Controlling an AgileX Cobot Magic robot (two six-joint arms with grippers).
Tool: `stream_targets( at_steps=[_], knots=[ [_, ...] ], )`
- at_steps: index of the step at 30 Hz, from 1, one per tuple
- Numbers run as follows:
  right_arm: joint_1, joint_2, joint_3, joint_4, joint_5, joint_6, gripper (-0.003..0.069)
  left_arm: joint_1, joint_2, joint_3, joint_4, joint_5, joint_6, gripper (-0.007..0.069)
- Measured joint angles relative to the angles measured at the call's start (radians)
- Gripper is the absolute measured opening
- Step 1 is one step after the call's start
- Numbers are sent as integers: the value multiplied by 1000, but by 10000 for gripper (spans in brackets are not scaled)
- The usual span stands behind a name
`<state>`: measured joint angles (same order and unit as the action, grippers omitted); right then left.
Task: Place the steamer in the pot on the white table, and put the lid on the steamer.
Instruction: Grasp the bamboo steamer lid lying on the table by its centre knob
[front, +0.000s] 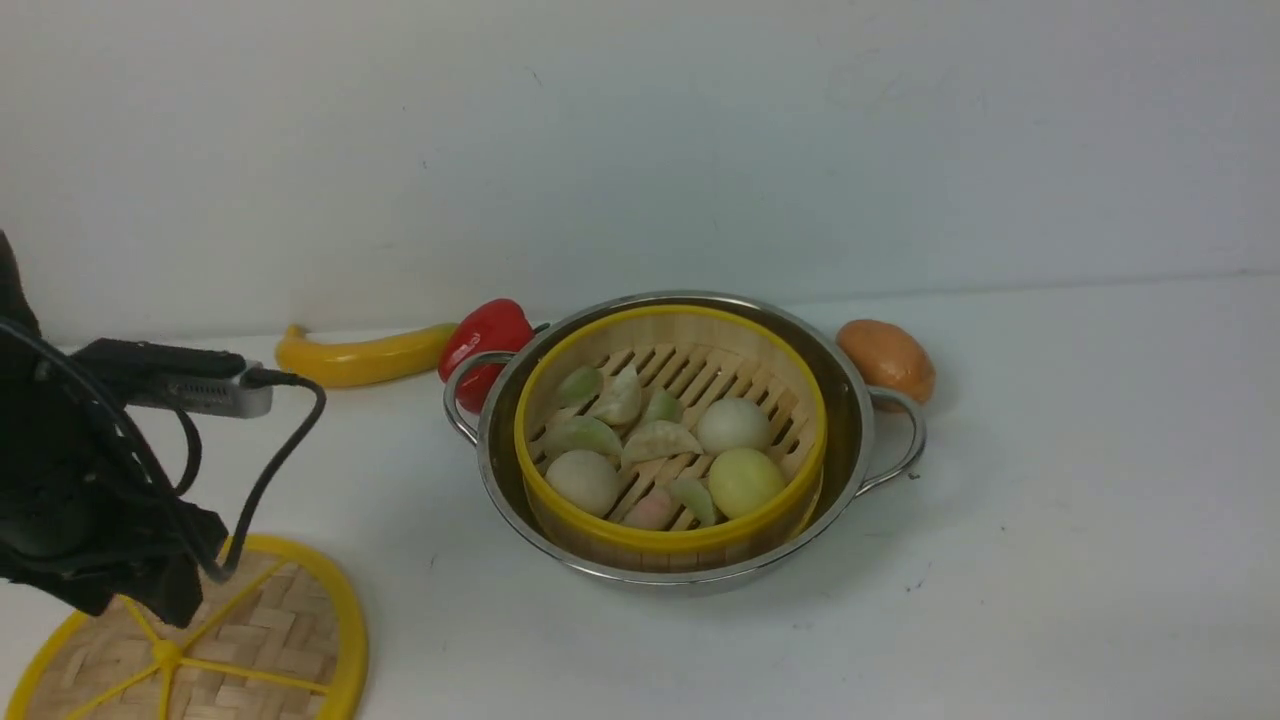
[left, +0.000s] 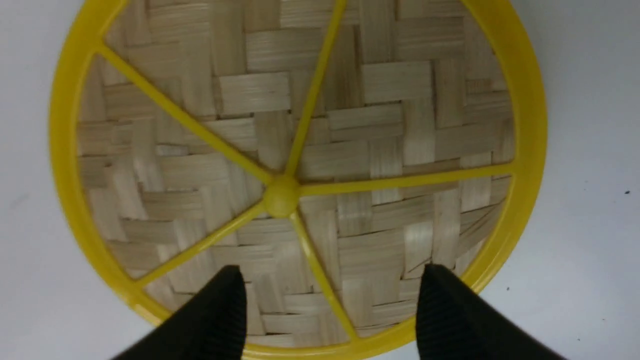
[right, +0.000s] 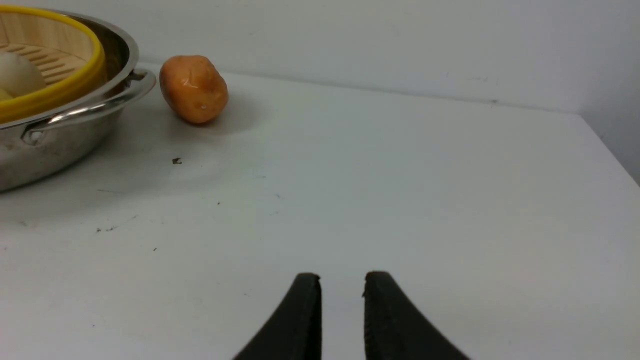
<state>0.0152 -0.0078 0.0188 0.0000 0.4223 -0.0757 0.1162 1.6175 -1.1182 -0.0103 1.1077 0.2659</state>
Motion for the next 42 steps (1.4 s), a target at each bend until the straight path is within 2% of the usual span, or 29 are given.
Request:
stream_targets(
  at_steps=[8, 26, 32, 38, 42],
  knots=[
    [0, 0, 0, 0, 0, 0, 130, 26, 120, 0, 10, -9, -37, 421],
    [0, 0, 0, 0, -1, 0, 146, 29, 173, 0, 47, -49, -78, 415],
    [0, 0, 0, 0, -1, 0, 150, 29, 173, 0, 47, -68, -78, 353],
    [0, 0, 0, 0, -1, 0, 158, 29, 173, 0, 47, -69, -78, 248],
    [0, 0, 0, 0, -1, 0, 161, 29, 173, 0, 47, -69, -78, 223]
  ],
)
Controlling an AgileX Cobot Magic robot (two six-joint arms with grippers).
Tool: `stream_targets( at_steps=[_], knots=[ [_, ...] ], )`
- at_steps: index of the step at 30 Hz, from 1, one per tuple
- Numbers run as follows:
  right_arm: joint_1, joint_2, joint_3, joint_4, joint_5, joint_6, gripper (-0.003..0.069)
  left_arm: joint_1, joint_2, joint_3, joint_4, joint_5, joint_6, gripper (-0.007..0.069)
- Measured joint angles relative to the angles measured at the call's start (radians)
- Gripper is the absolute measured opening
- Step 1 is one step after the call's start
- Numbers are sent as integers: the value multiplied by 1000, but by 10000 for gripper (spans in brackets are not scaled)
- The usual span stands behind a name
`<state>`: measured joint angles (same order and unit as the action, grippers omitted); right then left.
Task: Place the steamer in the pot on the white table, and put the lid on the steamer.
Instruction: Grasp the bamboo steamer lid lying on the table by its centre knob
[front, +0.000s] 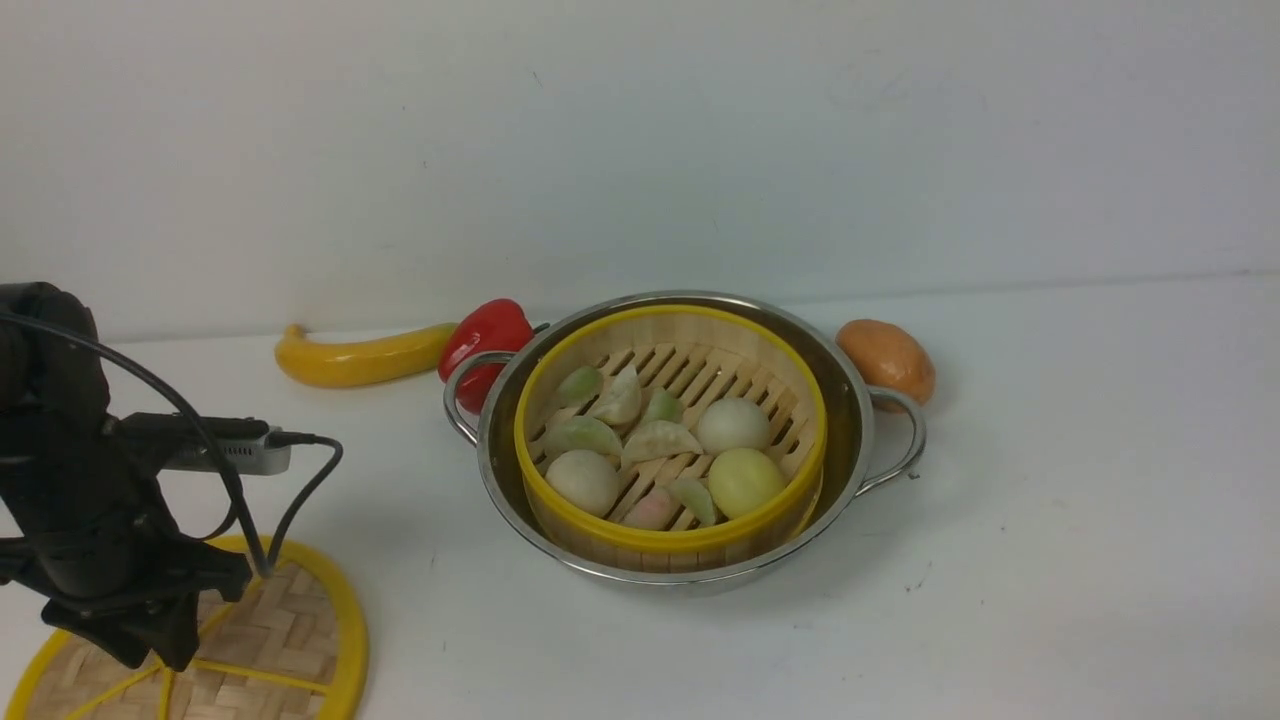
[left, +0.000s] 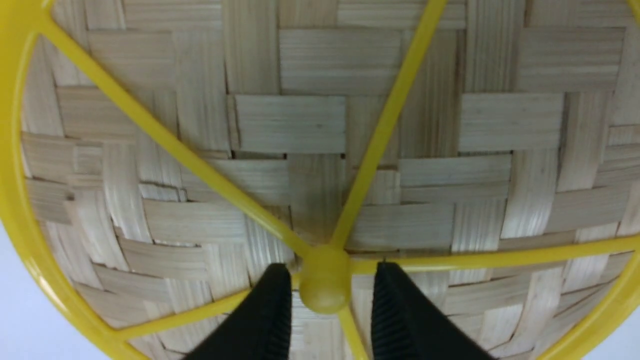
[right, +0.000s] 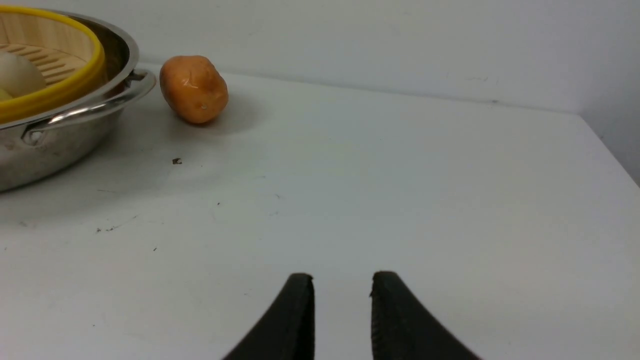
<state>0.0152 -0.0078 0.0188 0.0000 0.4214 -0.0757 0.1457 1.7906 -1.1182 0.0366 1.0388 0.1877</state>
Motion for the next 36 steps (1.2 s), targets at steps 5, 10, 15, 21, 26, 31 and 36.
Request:
stream_targets(
  at_steps=[5, 10, 15, 21, 26, 31, 36],
  knots=[
    [0, 0, 0, 0, 0, 0, 167, 0, 0, 0, -14, 0, 0, 253],
    [0, 0, 0, 0, 0, 0, 171, 0, 0, 0, -18, 0, 0, 263],
    [0, 0, 0, 0, 0, 0, 170, 0, 10, 0, -18, 0, 0, 263],
    [0, 0, 0, 0, -1, 0, 170, 0, 30, 0, -19, 1, -7, 263],
    [0, 0, 1, 0, -2, 0, 178, 0, 30, 0, -18, 1, -8, 238],
    [0, 0, 1, 0, -3, 0, 181, 0, 30, -7, -11, 9, -14, 119],
    [0, 0, 1, 0, -3, 0, 182, 0, 30, -9, -13, 20, -15, 119]
  ],
)
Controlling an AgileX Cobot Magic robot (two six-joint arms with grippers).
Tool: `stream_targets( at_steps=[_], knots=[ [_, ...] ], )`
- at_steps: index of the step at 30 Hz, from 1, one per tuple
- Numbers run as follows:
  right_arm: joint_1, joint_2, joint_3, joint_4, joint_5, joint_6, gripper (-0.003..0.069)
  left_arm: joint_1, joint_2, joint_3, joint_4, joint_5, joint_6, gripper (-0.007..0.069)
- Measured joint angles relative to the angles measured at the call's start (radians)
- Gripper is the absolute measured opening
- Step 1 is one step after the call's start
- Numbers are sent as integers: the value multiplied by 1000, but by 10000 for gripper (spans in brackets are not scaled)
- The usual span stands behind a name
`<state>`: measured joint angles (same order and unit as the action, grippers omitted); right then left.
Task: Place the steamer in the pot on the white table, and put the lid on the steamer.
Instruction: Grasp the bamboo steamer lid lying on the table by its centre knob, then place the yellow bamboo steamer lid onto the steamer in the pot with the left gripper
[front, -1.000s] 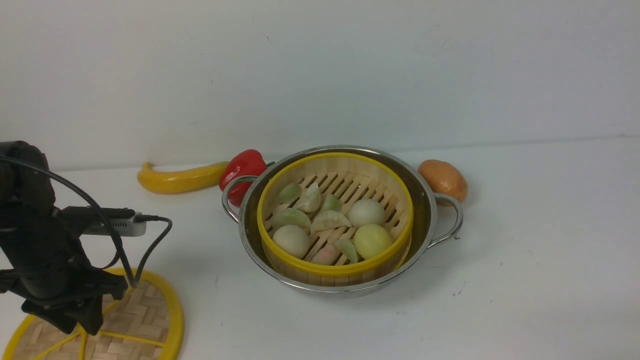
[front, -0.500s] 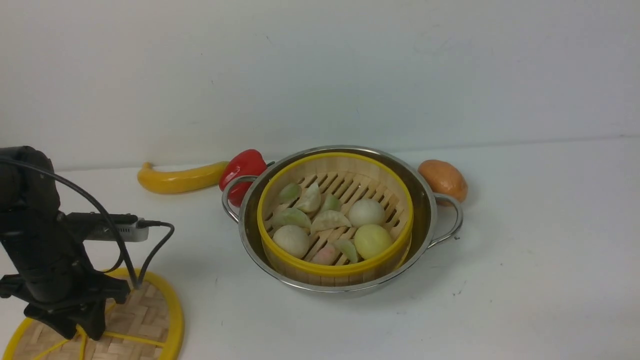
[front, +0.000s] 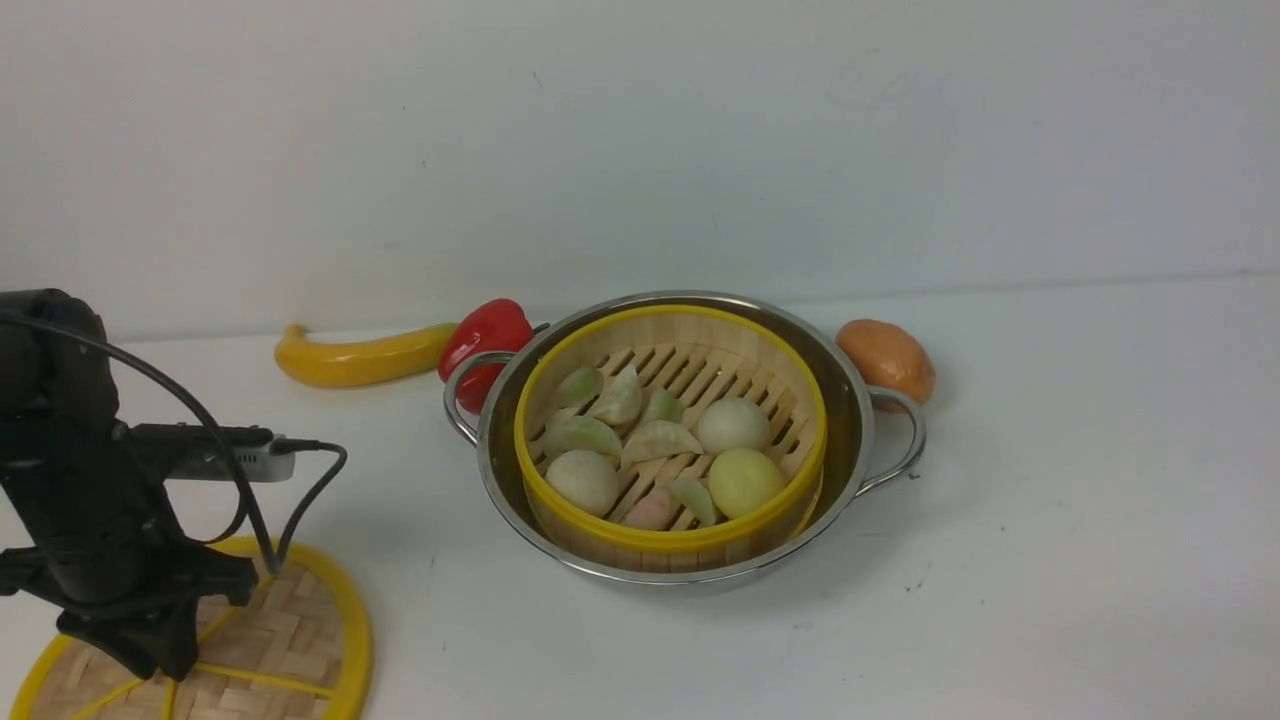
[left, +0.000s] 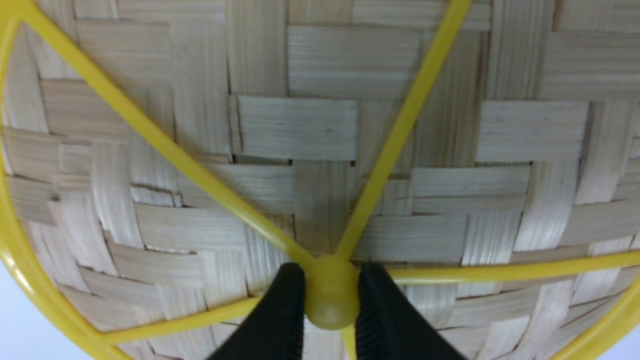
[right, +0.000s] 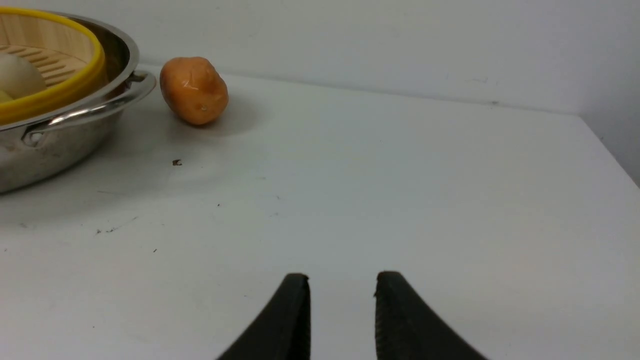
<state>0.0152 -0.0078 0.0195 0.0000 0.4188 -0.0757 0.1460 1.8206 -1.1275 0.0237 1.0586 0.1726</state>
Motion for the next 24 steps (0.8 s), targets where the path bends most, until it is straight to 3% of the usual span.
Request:
stream_targets(
  at_steps=[8, 15, 24],
  knots=[
    [0, 0, 0, 0, 0, 0, 185, 0, -22, -141, -34, 136, 0, 119],
    [0, 0, 0, 0, 0, 0, 192, 0, -101, -270, -76, 146, 0, 119],
    [0, 0, 0, 0, 0, 0, 199, -25, -160, -292, -175, 168, 9, 119]
  ],
)
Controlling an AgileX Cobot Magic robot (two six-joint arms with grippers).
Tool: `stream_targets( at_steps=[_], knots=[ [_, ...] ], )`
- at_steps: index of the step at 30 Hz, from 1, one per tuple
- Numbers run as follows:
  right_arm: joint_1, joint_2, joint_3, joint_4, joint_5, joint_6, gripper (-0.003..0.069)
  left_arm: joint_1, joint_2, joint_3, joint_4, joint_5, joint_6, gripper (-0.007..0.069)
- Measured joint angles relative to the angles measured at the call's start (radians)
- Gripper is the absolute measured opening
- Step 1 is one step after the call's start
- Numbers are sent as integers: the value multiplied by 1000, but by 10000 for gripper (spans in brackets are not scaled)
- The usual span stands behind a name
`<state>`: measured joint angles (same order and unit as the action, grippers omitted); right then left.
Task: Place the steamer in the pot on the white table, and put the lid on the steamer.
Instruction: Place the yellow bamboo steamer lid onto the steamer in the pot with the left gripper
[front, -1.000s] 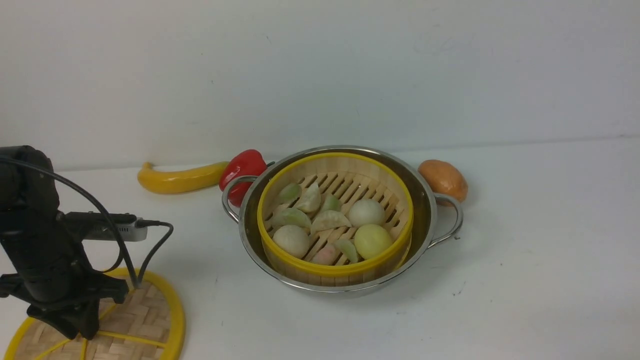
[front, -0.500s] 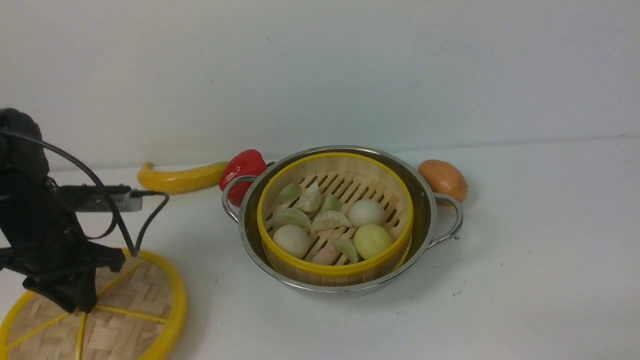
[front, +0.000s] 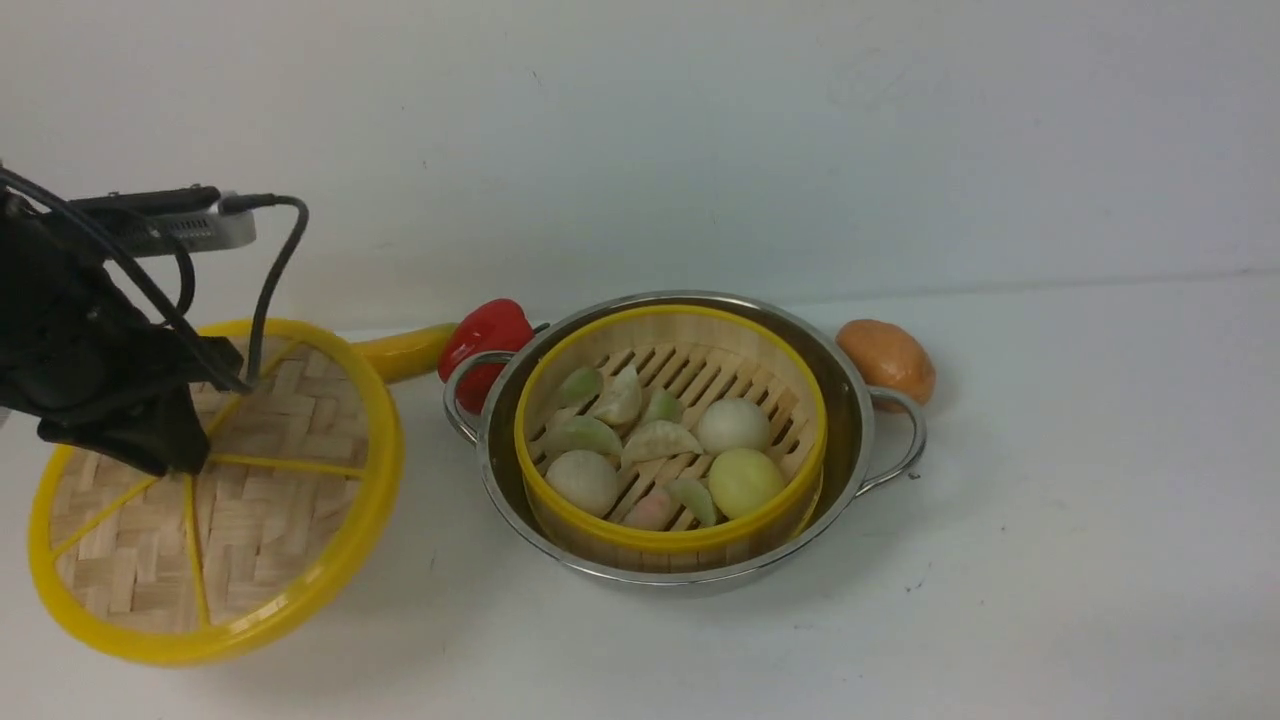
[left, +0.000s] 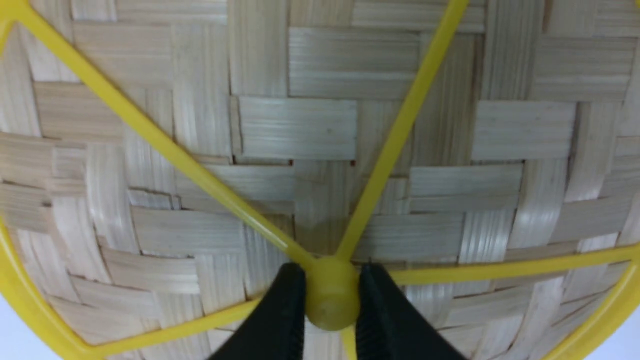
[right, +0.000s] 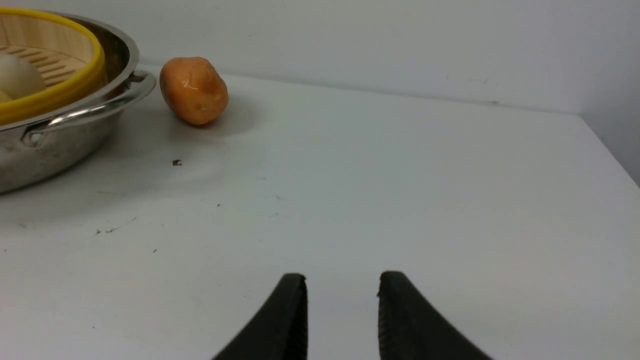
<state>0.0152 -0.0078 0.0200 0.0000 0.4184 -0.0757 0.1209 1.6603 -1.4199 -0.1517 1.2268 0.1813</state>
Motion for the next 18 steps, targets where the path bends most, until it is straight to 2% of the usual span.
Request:
stream_targets(
  at_steps=[11, 18],
  knots=[
    [0, 0, 0, 0, 0, 0, 209, -198, -1, -163, -24, 6, -44, 119],
    [0, 0, 0, 0, -1, 0, 209, -251, -1, -245, -51, 13, -58, 119]
  ],
)
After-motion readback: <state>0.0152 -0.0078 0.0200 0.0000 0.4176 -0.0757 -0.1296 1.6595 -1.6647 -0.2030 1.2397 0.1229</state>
